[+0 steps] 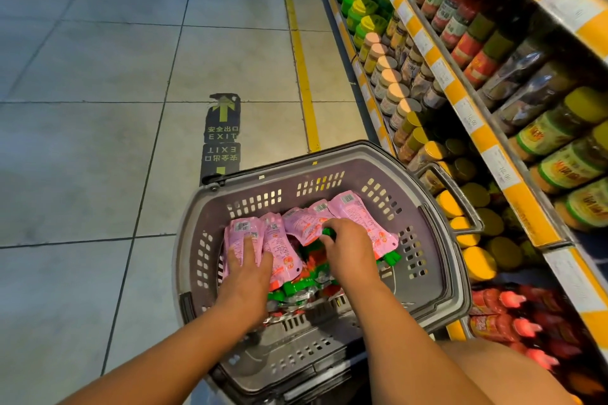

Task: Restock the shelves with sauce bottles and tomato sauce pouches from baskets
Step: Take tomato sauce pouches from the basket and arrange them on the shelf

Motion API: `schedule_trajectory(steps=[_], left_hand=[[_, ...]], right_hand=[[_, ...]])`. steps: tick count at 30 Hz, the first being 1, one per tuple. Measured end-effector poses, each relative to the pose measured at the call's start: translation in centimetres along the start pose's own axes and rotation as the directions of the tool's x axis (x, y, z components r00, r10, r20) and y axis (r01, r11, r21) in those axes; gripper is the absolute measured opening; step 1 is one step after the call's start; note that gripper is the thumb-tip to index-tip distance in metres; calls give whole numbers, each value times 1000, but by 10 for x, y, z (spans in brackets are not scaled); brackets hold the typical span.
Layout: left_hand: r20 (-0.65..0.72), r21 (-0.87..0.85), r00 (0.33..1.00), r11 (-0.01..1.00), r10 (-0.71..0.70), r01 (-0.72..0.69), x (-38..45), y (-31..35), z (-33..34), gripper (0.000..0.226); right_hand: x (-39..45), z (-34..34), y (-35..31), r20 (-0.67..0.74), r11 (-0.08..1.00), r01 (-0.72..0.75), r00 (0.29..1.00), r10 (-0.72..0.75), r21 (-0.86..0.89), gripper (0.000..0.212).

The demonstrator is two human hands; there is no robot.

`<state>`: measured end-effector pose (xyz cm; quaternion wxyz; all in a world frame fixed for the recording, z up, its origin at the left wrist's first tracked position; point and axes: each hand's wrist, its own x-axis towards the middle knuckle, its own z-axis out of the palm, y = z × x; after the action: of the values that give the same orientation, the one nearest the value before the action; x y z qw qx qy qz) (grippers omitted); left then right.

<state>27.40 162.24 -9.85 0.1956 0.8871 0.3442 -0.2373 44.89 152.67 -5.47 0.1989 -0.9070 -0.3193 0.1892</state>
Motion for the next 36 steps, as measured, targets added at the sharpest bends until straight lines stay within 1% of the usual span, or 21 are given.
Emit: schedule_trajectory(steps=[3,6,8,11,13,14,17,19,20,22,23,26,27,29,31,34,36], left_hand=[[0,-47,1000,999,-22,22,0,-9,-1,91],[-107,-94,994,996,-10,0,-2,-21,-4,70],[-150,-83,989,996,4,-17,-7,-25,-9,54],[-207,-17,977,999,44,-48,-16,-24,-25,41],[-275,14,959,997,72,-71,-22,-26,-42,26],[-328,1,941,996,85,-89,-23,-29,-52,18],[-487,-136,869,975,88,-176,-12,-48,-75,8],[-552,-234,833,952,36,-196,-2,-57,-86,9],[-560,-320,828,927,-20,-194,3,-59,-90,11],[-526,-504,843,840,-115,-200,9,-60,-92,20],[-505,-546,855,810,-116,-212,13,-60,-90,24],[-428,-582,904,770,-16,-262,16,-61,-73,39],[-420,-571,907,770,25,-286,16,-61,-66,39],[-422,-510,903,800,88,-316,13,-59,-57,36],[-443,-487,890,806,104,-337,15,-57,-54,34],[-492,-534,870,776,37,-335,18,-58,-54,24],[-495,-550,869,769,15,-326,20,-60,-54,24]], right_hand=[[-2,-4,-10,-51,995,87,995,-89,-49,12],[-4,-11,-20,-133,989,121,982,-132,-87,16],[-2,-18,-23,-217,992,115,968,-124,-57,21],[0,-26,-22,-340,996,70,937,-82,-46,25],[0,-28,-19,-374,998,31,926,-50,-57,28],[-1,-28,-16,-370,999,11,929,-23,-33,29],[-1,-26,-5,-323,986,-80,938,124,145,31],[0,-23,4,-308,958,-160,923,231,239,30],[0,-22,7,-303,938,-197,910,283,284,27],[-1,-23,12,-280,892,-257,885,372,372,20],[-1,-23,14,-260,870,-279,878,402,406,19],[0,-19,19,-148,806,-353,871,468,475,22],[0,-15,21,-93,781,-387,868,489,491,25],[1,-6,24,30,757,-446,869,493,478,31],[1,3,27,135,766,-478,873,469,430,35],[0,11,25,271,779,-517,854,444,355,51],[0,16,25,298,817,-514,848,438,260,54]])
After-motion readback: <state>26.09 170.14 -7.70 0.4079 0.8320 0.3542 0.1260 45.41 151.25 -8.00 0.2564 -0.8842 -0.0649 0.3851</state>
